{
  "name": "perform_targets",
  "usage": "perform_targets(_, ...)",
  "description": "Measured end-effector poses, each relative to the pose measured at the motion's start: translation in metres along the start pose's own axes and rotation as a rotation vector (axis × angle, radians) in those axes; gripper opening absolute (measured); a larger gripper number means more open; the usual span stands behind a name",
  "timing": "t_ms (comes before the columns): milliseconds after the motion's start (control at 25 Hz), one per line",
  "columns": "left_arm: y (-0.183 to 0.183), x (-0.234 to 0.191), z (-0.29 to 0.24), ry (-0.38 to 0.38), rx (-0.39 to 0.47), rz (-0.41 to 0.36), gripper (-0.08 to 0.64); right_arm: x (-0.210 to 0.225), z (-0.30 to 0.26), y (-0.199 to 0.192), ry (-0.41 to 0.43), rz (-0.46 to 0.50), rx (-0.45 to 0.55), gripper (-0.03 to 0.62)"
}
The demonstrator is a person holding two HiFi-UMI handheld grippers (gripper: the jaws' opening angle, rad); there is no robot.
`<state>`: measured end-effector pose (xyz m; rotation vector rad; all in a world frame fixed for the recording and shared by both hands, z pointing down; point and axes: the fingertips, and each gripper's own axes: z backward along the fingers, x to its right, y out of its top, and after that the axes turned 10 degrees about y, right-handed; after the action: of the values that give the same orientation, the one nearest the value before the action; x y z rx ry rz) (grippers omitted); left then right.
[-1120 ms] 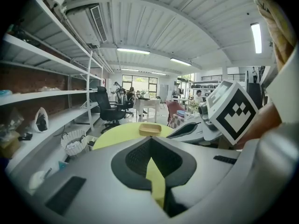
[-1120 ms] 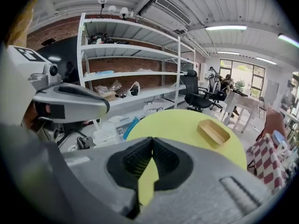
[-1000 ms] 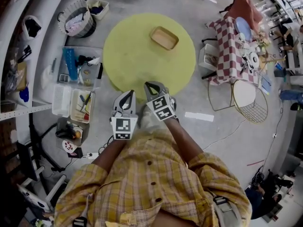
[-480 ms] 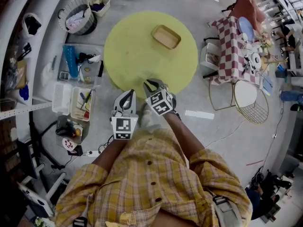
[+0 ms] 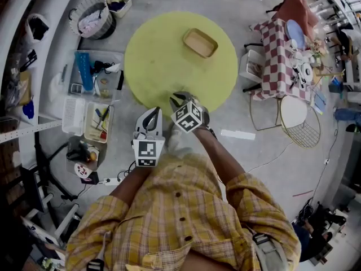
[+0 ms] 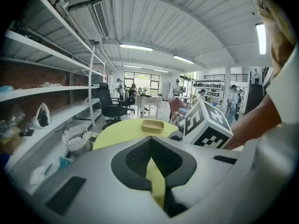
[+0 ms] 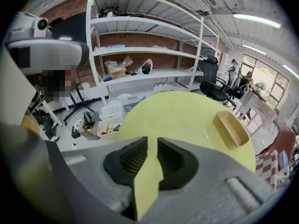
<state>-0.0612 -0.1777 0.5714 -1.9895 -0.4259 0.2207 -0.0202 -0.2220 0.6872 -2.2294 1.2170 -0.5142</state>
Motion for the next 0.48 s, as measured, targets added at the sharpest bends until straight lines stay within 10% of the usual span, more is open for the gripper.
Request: perform_targets(480,-0.005,-0.008,-0.005,0.007,-0.018,0.004,0.003,0.007,-0.031,-0.018,0.054,0.151,-0.164,0.084)
